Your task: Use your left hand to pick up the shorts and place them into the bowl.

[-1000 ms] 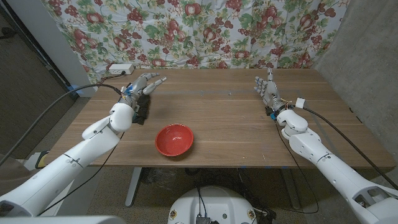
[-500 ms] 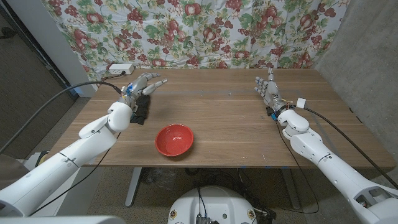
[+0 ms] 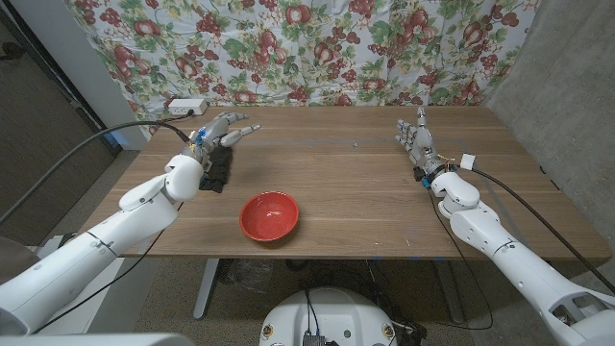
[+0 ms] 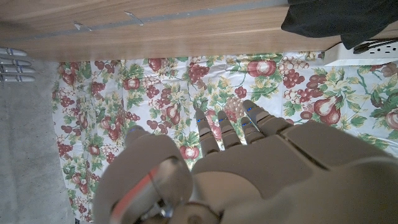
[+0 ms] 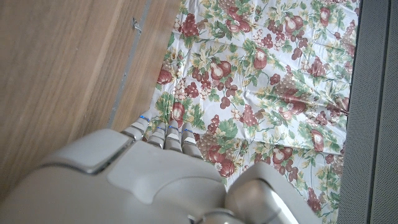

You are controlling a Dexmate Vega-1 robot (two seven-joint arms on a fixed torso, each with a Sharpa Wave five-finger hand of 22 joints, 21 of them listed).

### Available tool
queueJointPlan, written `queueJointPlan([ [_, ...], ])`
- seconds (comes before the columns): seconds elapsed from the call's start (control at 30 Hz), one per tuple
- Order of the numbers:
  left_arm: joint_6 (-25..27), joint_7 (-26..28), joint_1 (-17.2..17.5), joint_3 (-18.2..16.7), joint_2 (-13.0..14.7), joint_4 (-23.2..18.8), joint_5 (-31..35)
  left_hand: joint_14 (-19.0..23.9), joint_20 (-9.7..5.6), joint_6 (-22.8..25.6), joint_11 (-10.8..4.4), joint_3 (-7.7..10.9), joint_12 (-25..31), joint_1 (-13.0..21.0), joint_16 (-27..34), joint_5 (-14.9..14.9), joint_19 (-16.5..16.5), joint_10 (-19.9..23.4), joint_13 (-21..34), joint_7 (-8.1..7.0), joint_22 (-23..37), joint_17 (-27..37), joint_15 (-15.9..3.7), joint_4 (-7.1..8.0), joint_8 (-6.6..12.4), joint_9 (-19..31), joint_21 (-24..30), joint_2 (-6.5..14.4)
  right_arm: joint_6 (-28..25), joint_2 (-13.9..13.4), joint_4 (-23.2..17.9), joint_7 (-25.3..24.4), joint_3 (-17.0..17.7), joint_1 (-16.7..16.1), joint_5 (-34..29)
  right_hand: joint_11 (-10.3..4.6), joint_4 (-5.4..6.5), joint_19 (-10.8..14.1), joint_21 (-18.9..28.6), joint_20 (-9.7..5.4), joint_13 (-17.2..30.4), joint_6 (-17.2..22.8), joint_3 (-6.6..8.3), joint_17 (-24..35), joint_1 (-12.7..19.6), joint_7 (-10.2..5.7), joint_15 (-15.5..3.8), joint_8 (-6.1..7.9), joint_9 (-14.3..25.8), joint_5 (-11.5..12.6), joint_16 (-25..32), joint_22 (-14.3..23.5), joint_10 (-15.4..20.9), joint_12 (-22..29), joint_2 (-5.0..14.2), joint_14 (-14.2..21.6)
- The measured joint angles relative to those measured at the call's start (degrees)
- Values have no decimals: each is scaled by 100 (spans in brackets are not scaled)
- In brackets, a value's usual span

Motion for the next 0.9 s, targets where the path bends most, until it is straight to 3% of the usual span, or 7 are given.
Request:
queueJointPlan([
  [0.33,-99,210,-127,155,-51,253,156,20,-8,-153,-93,-11,33,38,0,23,74,97,26,-17,0,0,20,-23,-42,0,0,-38,12,-27,-72,-129,34,-73,-8,17,0,30,-39,-30,0,31,0,0,0,31,-43,0,0,0,0,0,17,0,0,42],
  [0.9,-175,565,-190,297,-150,687,319,175,-18,-174,-115,-25,50,136,42,127,289,260,26,-38,0,0,51,-85,-41,0,45,-76,-99,-107,-231,-192,34,-147,-39,16,0,30,-81,-30,0,32,0,0,0,31,-42,0,0,23,0,0,17,0,0,42],
])
